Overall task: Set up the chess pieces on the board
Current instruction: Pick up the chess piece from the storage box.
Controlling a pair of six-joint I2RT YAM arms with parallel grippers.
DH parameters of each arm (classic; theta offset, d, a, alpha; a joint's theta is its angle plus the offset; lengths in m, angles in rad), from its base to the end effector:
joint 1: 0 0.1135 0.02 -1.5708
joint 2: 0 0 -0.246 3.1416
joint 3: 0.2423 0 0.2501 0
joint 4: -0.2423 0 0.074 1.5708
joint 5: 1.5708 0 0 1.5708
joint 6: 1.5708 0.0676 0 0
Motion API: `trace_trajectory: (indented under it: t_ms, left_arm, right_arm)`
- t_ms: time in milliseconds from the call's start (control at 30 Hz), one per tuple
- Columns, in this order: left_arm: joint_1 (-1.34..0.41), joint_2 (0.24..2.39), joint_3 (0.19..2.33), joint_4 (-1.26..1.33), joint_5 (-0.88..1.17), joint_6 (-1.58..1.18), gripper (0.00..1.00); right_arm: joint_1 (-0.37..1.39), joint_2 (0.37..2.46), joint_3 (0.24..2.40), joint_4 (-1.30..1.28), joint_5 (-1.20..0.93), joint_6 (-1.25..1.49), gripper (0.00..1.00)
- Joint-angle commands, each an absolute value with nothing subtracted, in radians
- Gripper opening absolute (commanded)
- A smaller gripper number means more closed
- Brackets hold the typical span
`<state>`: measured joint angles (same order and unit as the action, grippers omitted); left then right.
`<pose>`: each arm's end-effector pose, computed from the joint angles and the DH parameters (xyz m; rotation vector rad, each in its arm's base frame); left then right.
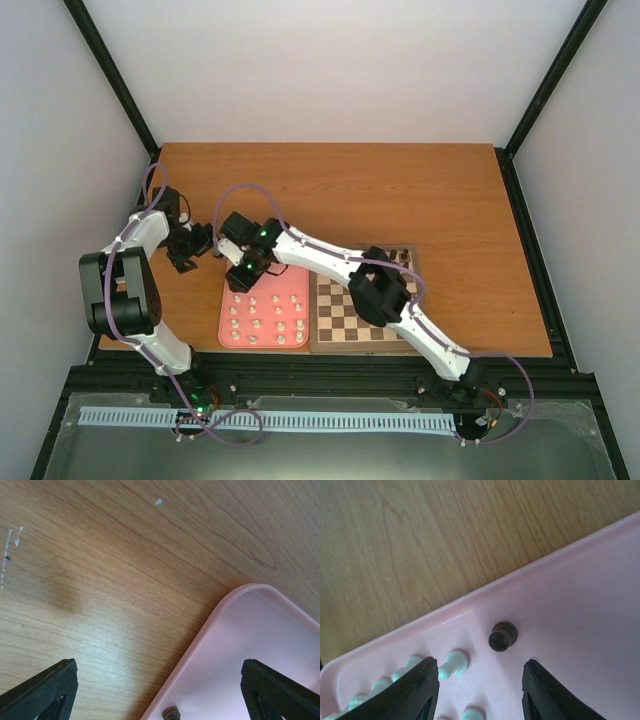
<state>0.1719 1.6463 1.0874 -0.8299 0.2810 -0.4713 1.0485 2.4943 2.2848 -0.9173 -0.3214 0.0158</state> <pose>0.3001 0.0331 0.1443 -0.9024 2.8300 -0.4558 0.2437 0.4661 0.1453 -1.4888 2.4125 0.7202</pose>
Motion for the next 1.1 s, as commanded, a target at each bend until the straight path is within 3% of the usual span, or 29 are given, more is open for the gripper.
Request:
trace_trajectory:
  t_ms: [0,500,667,1067]
  left_arm:
    - [0.167,1.632,1.098,-0.818,0.292,-0.488,1.00]
    - [0.166,1.636,1.083,-0.807,0.298,-0.492,1.00]
    - [0.166,1.637,1.083,-0.808,0.295,-0.490,1.00]
    - [0.166,1.647,1.088,-0.811,0.295,-0.486,1.00]
  right_arm:
    - [1.047,2.552,2.337,-0.901,-0.317,0.039,0.44]
    - [1.028,2.576,2.367,-0.859,-0.295,0.063,0.34]
    - [1.021,2.584,2.376,-0.853,-0.313,0.072,0.27]
    - [1.001,2.612,2.405,-0.838,-0.354,0.088,0.27]
